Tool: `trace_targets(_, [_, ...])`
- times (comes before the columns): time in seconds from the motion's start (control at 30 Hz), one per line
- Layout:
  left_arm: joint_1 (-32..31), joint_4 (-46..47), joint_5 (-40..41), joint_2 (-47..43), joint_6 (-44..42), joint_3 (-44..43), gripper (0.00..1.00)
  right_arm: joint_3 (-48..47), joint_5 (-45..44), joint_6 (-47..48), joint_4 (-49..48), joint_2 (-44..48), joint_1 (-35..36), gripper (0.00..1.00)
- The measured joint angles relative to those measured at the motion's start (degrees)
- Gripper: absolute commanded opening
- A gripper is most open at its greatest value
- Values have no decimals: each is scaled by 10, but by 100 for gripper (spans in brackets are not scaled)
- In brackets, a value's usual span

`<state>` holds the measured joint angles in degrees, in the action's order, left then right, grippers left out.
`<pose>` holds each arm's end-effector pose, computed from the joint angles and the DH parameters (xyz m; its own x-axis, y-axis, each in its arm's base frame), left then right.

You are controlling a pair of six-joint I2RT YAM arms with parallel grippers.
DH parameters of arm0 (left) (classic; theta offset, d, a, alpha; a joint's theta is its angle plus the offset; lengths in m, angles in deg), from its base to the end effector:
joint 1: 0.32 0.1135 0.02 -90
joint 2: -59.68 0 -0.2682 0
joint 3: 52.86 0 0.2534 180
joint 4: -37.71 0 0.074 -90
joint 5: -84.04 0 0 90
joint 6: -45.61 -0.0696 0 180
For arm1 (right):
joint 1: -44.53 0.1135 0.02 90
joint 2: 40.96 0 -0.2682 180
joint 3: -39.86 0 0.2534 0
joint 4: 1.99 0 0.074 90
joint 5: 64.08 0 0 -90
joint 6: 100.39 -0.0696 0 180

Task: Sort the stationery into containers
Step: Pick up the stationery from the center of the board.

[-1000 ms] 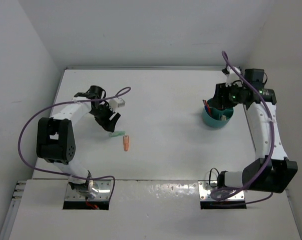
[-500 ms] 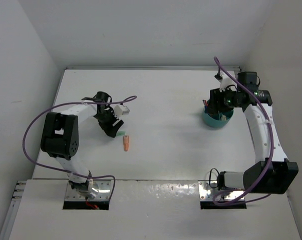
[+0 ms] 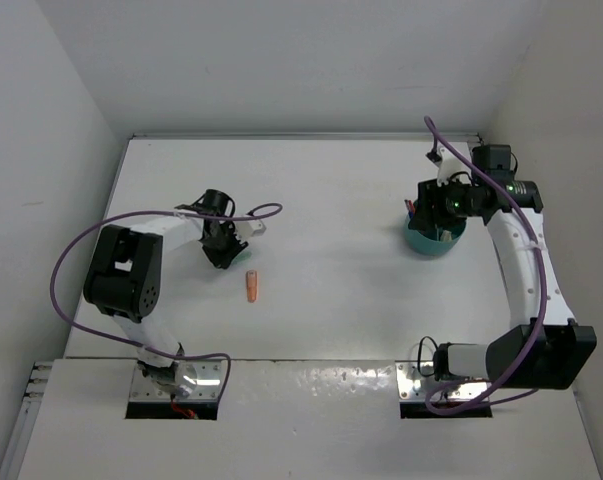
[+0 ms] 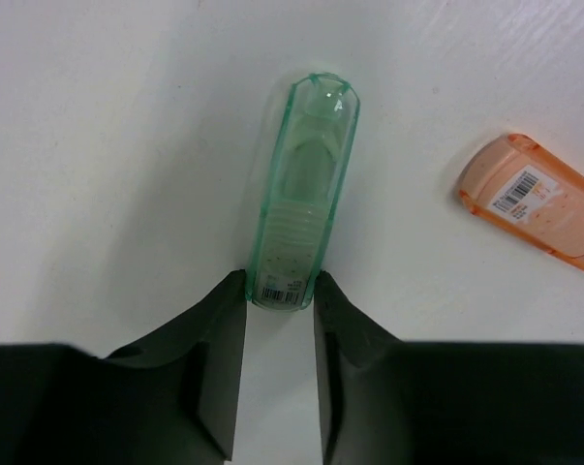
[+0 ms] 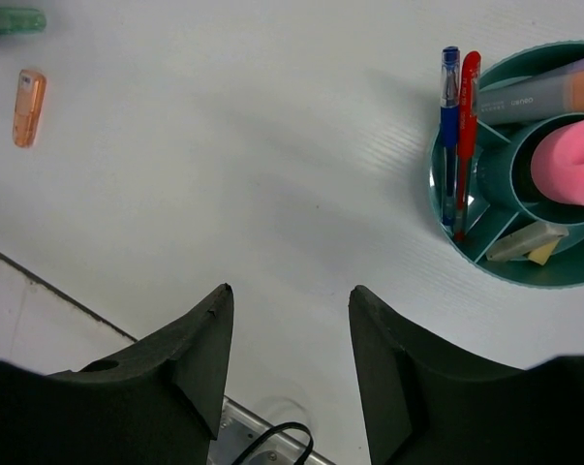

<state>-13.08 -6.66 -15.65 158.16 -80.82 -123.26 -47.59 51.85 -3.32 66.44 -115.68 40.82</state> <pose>0.3155 -0.0835 0.1235 -0.5895 0.7337 -0.3379 0.7672 0.6394 0.0499 0.2749 0.0127 0.3152 -0.7950 -0.0594 -0.6037 -0.2877 0.9130 0.2891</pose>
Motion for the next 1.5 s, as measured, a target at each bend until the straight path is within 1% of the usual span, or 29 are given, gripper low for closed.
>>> trace_targets(0.07, [-5, 4, 7, -1, 5, 1, 22, 4, 1, -2, 0, 5, 1, 50])
trace_targets(0.17, [-7, 11, 13, -6, 9, 8, 13, 17, 15, -10, 0, 16, 1, 50])
trace_targets(0.23, [-8, 13, 14, -9, 11, 9, 10, 26, 32, -16, 1, 19, 2, 50])
trace_targets(0.33, [-8, 12, 5, -12, 16, 8, 9, 32, 63, -35, 0, 21, 3, 51])
trace_targets(0.4, [-8, -2, -17, -19, 27, -5, 8, 32, 83, -59, -9, 23, 5, 52])
trace_targets(0.47, [-9, -6, -49, -41, 49, -23, 7, 45, 108, -102, -40, 32, 5, 53])
trace_targets(0.53, [-16, 1, -73, -82, 74, -43, 7, 72, 133, -146, -76, 43, 7, 54])
trace_targets(0.6, [-34, 21, -99, -126, 109, -59, 7, 101, 155, -202, -109, 46, 14, 54])
trace_targets(0.7, [-83, 51, -134, -179, 158, -84, 7, 125, 180, -280, -158, 29, 39, 55])
trace_targets(0.8, [-134, 60, -163, -192, 193, -118, 7, 133, 202, -358, -231, 8, 69, 58])
trace_targets(0.9, [-175, 59, -181, -186, 218, -151, 7, 133, 214, -412, -292, -2, 93, 63])
trace_targets(0.93, [-186, 59, -183, -183, 224, -160, 7, 130, 218, -424, -307, -4, 99, 67])
trace_targets(1.0, [-205, 56, -184, -176, 232, -176, 7, 122, 223, -443, -330, -8, 111, 70])
trace_targets(1.23, [-262, 36, -162, -148, 229, -214, 7, 112, 225, -461, -361, -9, 142, 71])
trace_targets(1.33, [-284, 27, -144, -135, 219, -224, 7, 111, 224, -458, -361, -9, 154, 69])
trace_targets(1.4, [-297, 24, -132, -128, 213, -230, 7, 110, 221, -454, -359, -9, 160, 62])
trace_targets(1.43, [-302, 21, -128, -125, 210, -234, 7, 107, 219, -450, -356, -10, 162, 53])
trace_targets(1.47, [-305, 20, -123, -122, 206, -238, 7, 106, 218, -448, -355, -11, 162, 53])
trace_targets(1.5, [-308, 18, -119, -121, 204, -241, 7, 104, 216, -445, -353, -12, 162, 45])
